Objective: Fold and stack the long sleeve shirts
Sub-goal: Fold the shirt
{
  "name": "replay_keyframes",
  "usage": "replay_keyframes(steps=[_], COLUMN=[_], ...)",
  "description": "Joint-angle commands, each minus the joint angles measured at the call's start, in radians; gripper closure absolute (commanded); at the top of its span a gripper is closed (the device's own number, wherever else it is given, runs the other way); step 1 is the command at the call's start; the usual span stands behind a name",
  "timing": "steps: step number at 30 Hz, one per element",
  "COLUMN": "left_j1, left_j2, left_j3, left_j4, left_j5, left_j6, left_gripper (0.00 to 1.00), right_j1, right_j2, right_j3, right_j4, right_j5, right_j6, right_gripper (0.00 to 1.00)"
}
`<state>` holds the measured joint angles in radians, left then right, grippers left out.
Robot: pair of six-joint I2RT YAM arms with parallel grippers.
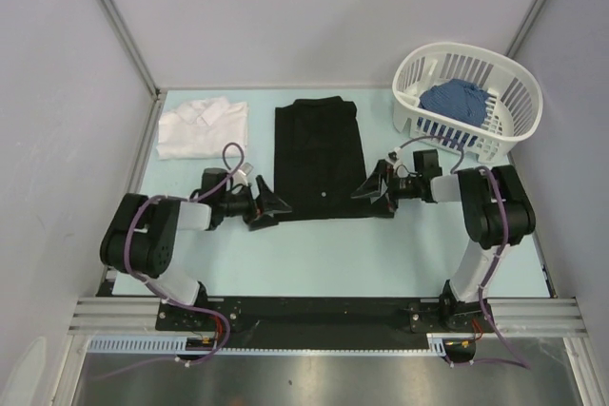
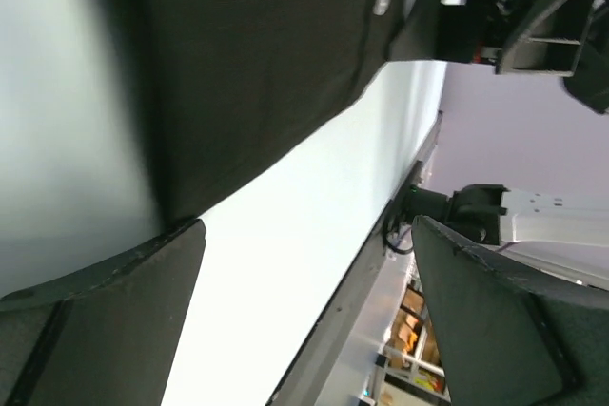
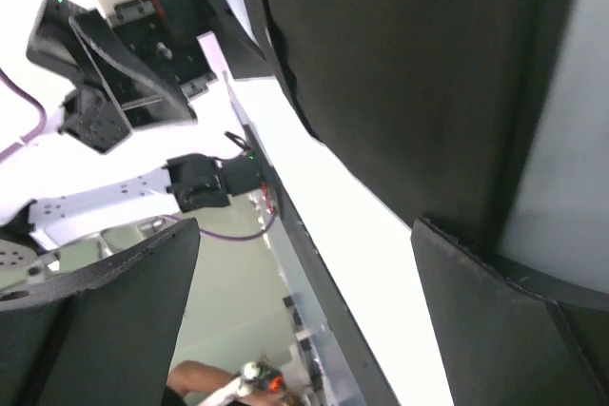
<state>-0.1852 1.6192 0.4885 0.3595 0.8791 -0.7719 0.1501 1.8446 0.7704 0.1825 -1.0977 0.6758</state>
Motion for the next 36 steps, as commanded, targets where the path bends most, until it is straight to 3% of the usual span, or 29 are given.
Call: replay_keyframes(steps=[1, 3, 6, 9, 10, 12, 14, 18, 21, 25, 28, 31, 36], left_j1=[0.075, 0.053, -0.060, -0.156, -0.172, -0.189, -0.200, -0.188, -0.120, -0.039, -0.059, -0.129, -0.149], left_j2=[-0.085, -0.146, -0.194, -0.124, -0.083, 0.069, 0.151, 0.281, 0.251, 0.116, 0.053, 0.073, 0.299], left_j3=[0.013, 0.048, 0.123, 0.165, 0.183, 0.196, 0.235, 0.269, 0.225, 0.154, 0.162, 0.226, 0.343], left_j4=[-0.287, -0.297, -0.188, 0.007, 0.059, 0.244, 0.297, 0.241, 0.153, 0.040, 0.129, 0.306, 0.482], left_j5=[0.016, 0.102, 0.126, 0.057, 0.029, -0.021, -0.075, -0.184, -0.226, -0.155, -0.046, -0.026, -0.081], left_j6=[0.279, 0.299, 0.240, 0.142, 0.058, -0.057, -0.142, -0.118, -0.058, 0.083, 0.031, -0.098, -0.239], left_gripper=[0.00, 0.01, 0.01, 0.00, 0.01, 0.01, 0.01, 0.01, 0.01, 0.01, 0.01, 0.01, 0.01], right_j1=[-0.020, -0.006, 0.064, 0.143, 0.158, 0.170, 0.172, 0.137, 0.085, 0.042, 0.065, 0.101, 0.143], right_j2=[-0.125, -0.168, -0.183, -0.132, -0.099, -0.005, 0.054, 0.183, 0.197, 0.079, -0.017, -0.010, 0.178], right_j3=[0.102, 0.173, 0.222, 0.240, 0.239, 0.241, 0.244, 0.234, 0.199, 0.216, 0.279, 0.311, 0.375], right_j4=[-0.439, -0.465, -0.353, -0.188, -0.061, 0.035, 0.147, 0.210, 0.187, -0.082, -0.131, 0.065, 0.244], right_j5=[0.007, -0.002, -0.007, 0.027, 0.030, 0.032, 0.047, 0.102, 0.148, 0.151, 0.165, 0.151, 0.145], right_j6=[-0.283, -0.305, -0.216, -0.109, -0.073, 0.030, 0.086, 0.120, 0.102, -0.069, -0.070, 0.091, 0.238], right_gripper=[0.00, 0.00, 0.01, 0.00, 0.00, 0.00, 0.00, 0.00, 0.00, 0.00, 0.00, 0.00, 0.00])
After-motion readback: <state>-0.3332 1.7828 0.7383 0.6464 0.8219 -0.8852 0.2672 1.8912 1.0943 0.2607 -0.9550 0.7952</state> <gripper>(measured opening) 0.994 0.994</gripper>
